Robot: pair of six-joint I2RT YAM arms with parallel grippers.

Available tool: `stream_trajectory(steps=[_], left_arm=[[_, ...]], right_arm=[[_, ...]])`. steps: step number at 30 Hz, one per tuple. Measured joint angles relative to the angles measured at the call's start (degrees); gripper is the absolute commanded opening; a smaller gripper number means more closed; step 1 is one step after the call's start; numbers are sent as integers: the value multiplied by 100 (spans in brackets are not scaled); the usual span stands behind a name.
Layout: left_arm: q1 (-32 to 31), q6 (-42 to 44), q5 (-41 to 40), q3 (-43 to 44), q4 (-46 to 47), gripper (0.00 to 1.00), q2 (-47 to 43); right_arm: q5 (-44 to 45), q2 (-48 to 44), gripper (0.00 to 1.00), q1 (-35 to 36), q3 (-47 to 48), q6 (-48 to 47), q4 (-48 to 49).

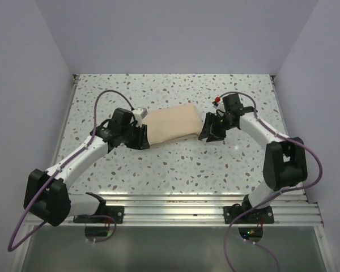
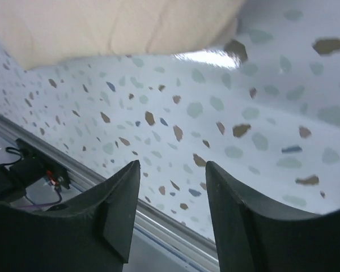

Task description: Prepare the surgical pack

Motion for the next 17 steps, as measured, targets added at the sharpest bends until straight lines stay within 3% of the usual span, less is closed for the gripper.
stream_trajectory(steps=[1,3,6,7,13,17], left_arm=[[0,-59,-17,-81,28,50,-103],[0,-190,-59,-267,109,54,-315],[0,-411,-162,-485,221,64,-647],[0,-496,-195,-551,284,99,-774],[4,-1040,-297,-1106,839,100,-1665],[7,-1427,-302,-1598,1296,100,-2212]], right_arm=[[199,-201,61,0,-133,-33,-96],[553,-553,96,-2,-404,-31,-306],[1010,-927,99,-9,-822,-57,-507],[1123,-1047,99,-11,-979,-42,-555],[1399,-1838,99,-20,-1851,76,-555],[1027,-2321,99,-20,-2382,280,122]])
